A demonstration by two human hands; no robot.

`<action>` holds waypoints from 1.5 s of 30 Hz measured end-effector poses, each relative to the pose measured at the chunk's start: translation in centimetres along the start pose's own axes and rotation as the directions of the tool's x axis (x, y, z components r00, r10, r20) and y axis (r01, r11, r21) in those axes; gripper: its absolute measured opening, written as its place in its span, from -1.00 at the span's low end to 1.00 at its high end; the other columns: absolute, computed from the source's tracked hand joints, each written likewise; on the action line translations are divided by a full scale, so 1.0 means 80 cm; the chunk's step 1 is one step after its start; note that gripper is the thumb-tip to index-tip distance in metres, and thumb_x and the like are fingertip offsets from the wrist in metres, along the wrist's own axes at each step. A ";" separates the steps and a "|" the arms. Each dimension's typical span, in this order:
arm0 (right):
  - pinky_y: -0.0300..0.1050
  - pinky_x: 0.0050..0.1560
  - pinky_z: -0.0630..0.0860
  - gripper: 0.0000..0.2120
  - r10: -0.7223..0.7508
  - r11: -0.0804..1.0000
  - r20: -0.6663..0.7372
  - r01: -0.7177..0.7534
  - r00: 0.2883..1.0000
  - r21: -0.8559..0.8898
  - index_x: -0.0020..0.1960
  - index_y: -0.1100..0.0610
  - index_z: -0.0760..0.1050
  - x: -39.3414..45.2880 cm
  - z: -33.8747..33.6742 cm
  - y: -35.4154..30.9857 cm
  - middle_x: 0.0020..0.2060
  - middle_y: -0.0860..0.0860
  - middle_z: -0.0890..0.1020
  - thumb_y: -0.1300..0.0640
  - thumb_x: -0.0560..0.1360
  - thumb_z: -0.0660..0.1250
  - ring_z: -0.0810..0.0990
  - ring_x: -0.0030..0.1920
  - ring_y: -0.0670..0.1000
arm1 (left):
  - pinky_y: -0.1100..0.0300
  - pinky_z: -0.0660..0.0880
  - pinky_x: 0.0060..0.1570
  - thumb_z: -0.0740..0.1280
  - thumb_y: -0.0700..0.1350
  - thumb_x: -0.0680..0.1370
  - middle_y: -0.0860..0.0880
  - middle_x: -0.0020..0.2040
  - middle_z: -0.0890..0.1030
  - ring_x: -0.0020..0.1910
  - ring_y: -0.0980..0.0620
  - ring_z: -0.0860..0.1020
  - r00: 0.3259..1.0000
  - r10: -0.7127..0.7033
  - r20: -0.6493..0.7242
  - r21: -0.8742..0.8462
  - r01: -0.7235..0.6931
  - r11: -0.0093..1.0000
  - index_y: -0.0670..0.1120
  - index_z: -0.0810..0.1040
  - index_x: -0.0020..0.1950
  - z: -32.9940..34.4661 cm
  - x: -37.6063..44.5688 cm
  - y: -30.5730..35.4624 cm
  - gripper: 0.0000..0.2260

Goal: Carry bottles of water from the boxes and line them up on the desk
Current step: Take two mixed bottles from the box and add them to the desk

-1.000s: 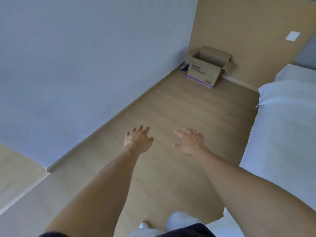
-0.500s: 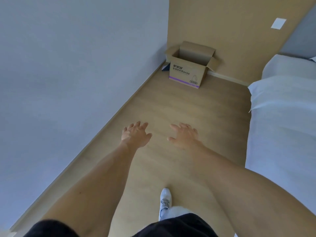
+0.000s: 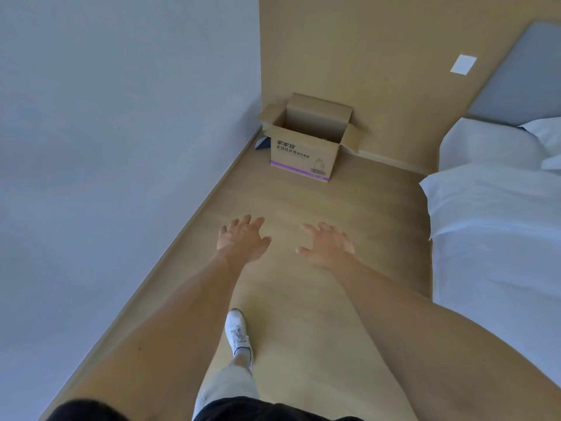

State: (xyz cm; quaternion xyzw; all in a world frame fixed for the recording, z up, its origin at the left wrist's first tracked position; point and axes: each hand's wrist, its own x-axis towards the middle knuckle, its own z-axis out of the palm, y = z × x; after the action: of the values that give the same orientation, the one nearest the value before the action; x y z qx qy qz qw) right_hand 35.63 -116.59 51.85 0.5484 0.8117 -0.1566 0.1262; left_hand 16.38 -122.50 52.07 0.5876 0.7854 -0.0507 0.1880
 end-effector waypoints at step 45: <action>0.07 0.27 0.36 -0.41 0.297 0.917 0.008 -0.288 0.955 0.275 0.49 -0.13 0.24 0.981 -0.362 0.142 0.37 0.01 0.43 -0.26 0.52 0.20 0.41 0.35 0.13 | -0.08 0.38 0.28 0.17 0.04 0.64 -0.07 0.43 0.43 0.36 -0.17 0.40 0.980 0.196 0.041 -0.133 -0.189 0.973 0.05 0.29 0.54 -0.347 1.088 0.044 -0.55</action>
State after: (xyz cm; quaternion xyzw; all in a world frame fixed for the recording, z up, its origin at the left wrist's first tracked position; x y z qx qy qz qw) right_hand 16.49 -34.49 47.63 0.6782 0.6933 -0.2368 0.0576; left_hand -7.62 -34.46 47.32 0.6462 0.7208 0.0028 0.2506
